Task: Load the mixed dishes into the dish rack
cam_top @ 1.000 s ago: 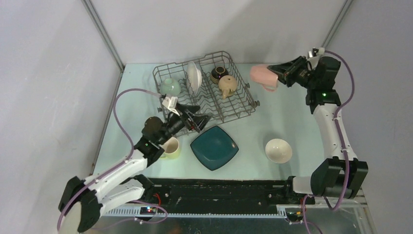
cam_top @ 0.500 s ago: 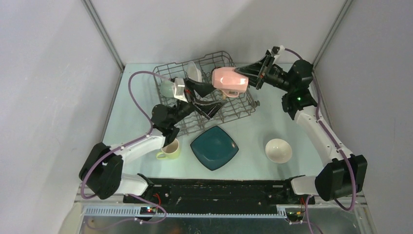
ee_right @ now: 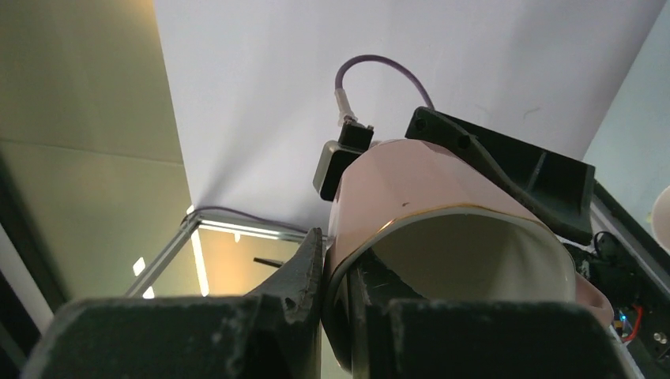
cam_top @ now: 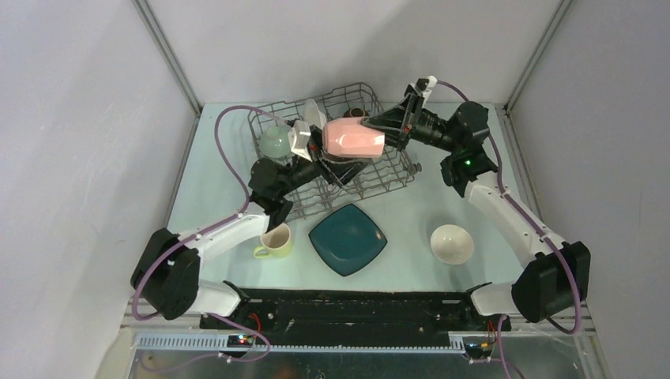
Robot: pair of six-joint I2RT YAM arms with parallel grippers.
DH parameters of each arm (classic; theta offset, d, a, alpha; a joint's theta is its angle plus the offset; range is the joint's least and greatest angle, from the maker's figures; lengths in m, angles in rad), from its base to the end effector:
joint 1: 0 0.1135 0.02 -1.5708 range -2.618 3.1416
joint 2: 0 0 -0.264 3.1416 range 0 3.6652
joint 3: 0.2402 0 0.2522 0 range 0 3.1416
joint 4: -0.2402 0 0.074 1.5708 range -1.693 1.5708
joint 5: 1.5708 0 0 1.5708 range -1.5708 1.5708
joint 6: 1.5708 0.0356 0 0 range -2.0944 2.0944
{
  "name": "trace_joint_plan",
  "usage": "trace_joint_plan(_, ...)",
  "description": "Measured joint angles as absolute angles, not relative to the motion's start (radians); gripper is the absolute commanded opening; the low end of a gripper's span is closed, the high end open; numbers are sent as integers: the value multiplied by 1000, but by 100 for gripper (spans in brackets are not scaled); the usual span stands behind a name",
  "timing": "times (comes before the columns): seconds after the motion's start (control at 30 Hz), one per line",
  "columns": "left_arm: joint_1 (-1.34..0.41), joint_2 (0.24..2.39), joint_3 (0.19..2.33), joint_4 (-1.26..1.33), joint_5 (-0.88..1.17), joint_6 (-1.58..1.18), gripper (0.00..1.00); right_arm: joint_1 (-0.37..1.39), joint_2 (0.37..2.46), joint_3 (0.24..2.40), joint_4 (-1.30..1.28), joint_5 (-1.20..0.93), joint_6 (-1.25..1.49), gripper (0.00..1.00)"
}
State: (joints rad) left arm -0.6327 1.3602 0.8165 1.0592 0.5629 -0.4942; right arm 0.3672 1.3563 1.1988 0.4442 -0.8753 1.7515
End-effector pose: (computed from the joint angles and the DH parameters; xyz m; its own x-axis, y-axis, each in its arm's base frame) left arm 0.2275 -0.1904 0.3476 -0.0648 -0.4499 -0.8907 0.9584 0.2204 -0.1811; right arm 0.2777 0.1361 0.4197 -0.9498 0.3100 -0.0412 -0.0948 -0.1598 0.9826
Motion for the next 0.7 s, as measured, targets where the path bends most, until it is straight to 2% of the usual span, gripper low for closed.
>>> trace_joint_plan(0.03,-633,1362,823,1051,562,-494,47,374,1363,1199,457,-876,1761,0)
trace_joint_plan(0.07,-631,1367,827,1046,566,-497,39,380,1367,1199,467,-875,1768,0)
trace_joint_plan(0.1,-628,1370,827,1042,574,-500,17,382,1371,1199,487,-871,1772,0)
trace_joint_plan(0.17,-629,1381,828,1036,572,-496,2,382,1373,1199,517,-855,1790,0)
trace_joint_plan(0.23,-627,1386,837,1044,587,-496,0,377,1373,1199,528,-849,1795,0)
trace_joint_plan(0.3,-627,1386,840,1040,590,-494,0,375,1372,1199,531,-850,1796,13)
trace_joint_plan(0.33,-627,1386,843,1032,591,-488,0,371,1372,1199,532,-853,1795,25)
trace_joint_plan(0.37,-627,1386,846,1024,590,-486,0,363,1372,1199,531,-857,1792,32)
trace_joint_plan(0.4,-628,1387,850,1011,591,-477,0,352,1372,1197,532,-859,1784,48)
trace_joint_plan(0.47,-631,1387,857,964,589,-459,0,327,1366,1179,536,-860,1758,63)
trace_joint_plan(0.5,-632,1388,858,933,589,-450,0,307,1359,1164,538,-859,1742,68)
trace_joint_plan(0.53,-632,1388,858,909,589,-441,0,282,1351,1148,537,-859,1724,78)
trace_joint_plan(0.6,-632,1388,863,841,585,-415,0,229,1332,1116,522,-858,1681,85)
trace_joint_plan(0.7,-632,1396,892,719,575,-361,0,143,1295,1083,411,-840,1564,91)
